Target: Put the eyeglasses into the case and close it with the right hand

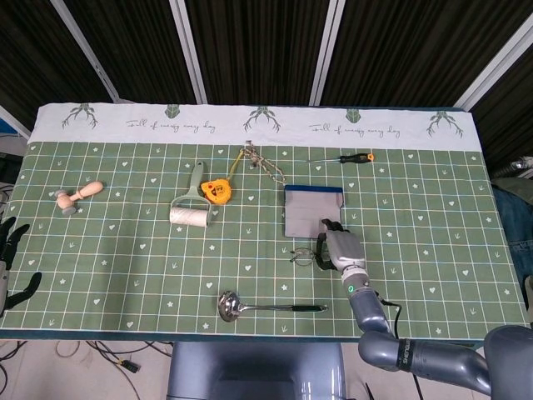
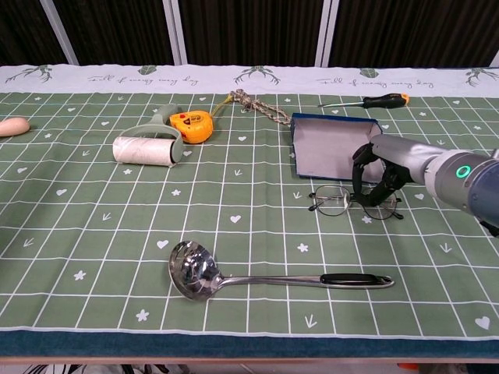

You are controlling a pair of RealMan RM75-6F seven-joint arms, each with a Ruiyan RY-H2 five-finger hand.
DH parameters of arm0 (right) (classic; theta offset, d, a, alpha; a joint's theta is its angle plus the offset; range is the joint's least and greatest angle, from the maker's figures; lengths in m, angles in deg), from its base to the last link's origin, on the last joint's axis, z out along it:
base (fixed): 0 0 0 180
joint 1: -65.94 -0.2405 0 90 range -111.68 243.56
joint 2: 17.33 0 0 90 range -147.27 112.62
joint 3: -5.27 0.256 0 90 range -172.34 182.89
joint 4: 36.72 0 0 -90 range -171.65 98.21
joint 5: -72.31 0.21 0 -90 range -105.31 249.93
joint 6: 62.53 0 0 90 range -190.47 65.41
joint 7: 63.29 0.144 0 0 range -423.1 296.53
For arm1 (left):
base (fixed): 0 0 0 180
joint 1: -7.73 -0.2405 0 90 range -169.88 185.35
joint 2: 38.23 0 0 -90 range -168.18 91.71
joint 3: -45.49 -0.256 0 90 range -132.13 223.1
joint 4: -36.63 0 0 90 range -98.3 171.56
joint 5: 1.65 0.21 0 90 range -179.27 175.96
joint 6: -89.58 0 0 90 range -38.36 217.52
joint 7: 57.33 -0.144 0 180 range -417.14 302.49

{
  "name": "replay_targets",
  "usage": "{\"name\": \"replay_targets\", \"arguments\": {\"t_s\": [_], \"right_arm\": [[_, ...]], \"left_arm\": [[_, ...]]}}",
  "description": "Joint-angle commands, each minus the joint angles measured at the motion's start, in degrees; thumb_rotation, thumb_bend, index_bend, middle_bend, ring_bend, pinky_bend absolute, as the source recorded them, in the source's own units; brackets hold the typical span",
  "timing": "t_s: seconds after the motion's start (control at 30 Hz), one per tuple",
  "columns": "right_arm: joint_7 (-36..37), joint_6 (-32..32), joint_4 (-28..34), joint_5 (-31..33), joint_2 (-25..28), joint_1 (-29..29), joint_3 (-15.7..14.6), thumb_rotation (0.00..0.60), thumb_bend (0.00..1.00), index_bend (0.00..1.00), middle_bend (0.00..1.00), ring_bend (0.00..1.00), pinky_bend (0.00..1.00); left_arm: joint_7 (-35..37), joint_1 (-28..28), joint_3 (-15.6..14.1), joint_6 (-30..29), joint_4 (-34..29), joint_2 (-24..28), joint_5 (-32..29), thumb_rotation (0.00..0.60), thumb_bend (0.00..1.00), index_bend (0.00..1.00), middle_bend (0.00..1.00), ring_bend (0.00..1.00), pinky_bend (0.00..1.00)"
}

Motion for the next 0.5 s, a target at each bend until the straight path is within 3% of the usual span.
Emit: {"name": "replay_targets", "arguments": {"t_s": [0.03,0.5], "right_arm": [[0.2,-0.1,0.4,-0.2,0.3,0.1,0.0,0.6,0.53,0.67,0.13,0.11,0.23],[2.6,0.0,4.6,-3.4,5.0,-0.2,3.2,0.6,0.57,0.68,0.13,0.11,0.23]], "left_arm": [[0.0,0.0,0.0,0.0,0.0,0.0,0.0,0.6,0.32,0.08,0.0,0.0,0.0],[0.4,0.0,0.0,0.0,-0.4,0.2,-0.1,0.6,0.32,0.08,0.0,0.0,0.0]]}}
